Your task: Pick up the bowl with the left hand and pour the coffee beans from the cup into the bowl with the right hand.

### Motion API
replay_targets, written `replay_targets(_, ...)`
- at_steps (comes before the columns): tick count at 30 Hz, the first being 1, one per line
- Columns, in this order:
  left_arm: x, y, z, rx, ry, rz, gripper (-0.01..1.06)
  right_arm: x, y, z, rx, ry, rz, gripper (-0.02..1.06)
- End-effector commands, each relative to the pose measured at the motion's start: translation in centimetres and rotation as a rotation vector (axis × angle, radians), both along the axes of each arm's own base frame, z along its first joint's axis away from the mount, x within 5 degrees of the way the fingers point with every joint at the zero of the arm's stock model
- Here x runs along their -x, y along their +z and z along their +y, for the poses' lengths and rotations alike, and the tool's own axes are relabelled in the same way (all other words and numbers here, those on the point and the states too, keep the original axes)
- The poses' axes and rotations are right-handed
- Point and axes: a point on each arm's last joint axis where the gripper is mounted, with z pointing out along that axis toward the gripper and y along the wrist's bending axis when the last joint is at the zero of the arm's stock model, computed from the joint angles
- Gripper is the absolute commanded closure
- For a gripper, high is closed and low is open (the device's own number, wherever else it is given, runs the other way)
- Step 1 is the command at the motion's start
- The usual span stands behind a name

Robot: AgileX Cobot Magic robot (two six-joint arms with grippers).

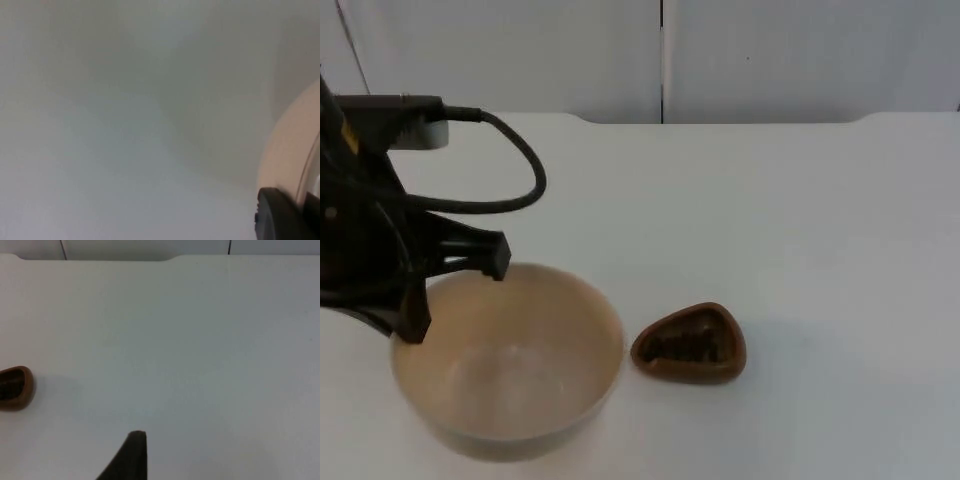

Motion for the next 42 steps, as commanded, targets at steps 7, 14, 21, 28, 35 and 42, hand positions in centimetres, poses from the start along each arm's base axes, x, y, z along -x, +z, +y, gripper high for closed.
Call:
replay_targets(7,0.1,0.3,0.1,-0.010,-0.009,-0.014,1.05,0.0,0.0,0.1,0.000,0.003,-0.005,-0.01)
replay_targets(14,0.2,0.3,0.1,-0.021,-0.058,-0.011,1.05,0.0,0.0,0.1,-0.008,0.003,-0.006,-0.01)
replay_targets(21,0.1,0.3,0.0,-0.001,-0.047,-0.022,1.05,0.0,0.1,0.0,-0.012,-0.006,-0.016,-0.01)
replay_targets(28,0.2,0.3,-0.4,0.006,-0.063,-0.020,1.05,-1.9,2.2,0.6,-0.059,0.021,0.004,-0.01)
replay_targets(35,0.6,0.3,-1.4,0.006,-0.090,-0.027,1.05,-7.6,4.2,1.9,-0.092,0.131,0.134,0.02)
replay_targets(42,0.6,0.3,-1.4,0.004,-0.091,-0.028,1.05,-12.4,5.0,2.8,-0.118,0.195,0.252,0.06)
